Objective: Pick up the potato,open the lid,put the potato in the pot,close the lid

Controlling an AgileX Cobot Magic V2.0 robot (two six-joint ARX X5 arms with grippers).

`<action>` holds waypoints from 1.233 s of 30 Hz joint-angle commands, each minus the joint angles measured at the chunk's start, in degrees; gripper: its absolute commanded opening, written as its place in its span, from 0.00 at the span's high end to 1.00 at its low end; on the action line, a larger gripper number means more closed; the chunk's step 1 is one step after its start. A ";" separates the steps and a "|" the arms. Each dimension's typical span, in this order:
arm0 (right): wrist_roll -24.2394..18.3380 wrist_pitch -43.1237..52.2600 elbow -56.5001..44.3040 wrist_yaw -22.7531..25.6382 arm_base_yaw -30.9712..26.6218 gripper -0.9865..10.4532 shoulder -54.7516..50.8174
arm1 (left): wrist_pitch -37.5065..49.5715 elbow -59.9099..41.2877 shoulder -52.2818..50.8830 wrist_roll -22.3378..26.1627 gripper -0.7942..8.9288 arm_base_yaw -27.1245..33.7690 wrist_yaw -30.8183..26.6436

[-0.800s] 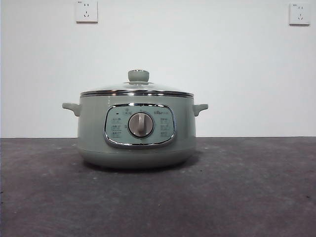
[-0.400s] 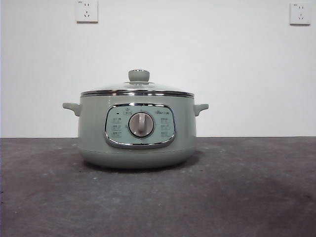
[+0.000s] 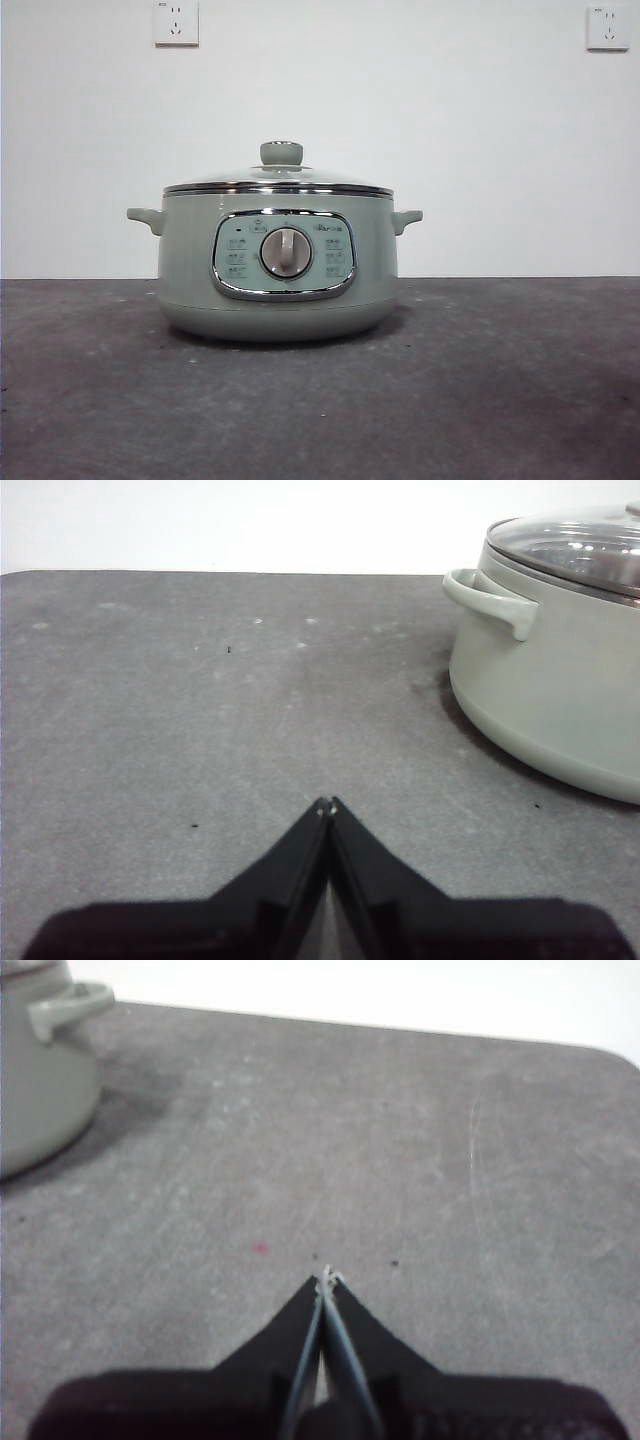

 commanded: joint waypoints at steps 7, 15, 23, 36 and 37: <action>1.33 6.45 -2.54 -0.15 -0.07 0.91 -0.22 | 0.26 -0.59 0.00 0.66 0.92 0.17 -0.13; 1.33 6.36 -2.56 0.07 -0.04 0.91 -0.22 | 0.26 -0.59 0.00 0.66 0.92 0.17 -0.15; 1.81 6.38 -2.56 0.07 -0.04 0.91 -0.22 | 0.26 -0.59 0.00 0.66 0.92 0.17 -0.15; 2.67 6.38 -2.56 0.63 -0.04 0.91 -0.22 | 0.26 -0.59 0.00 0.66 0.92 0.17 -0.15; 2.89 6.38 -2.56 0.90 -0.04 0.91 -0.22 | 0.26 -0.59 0.00 0.66 0.92 0.17 -0.15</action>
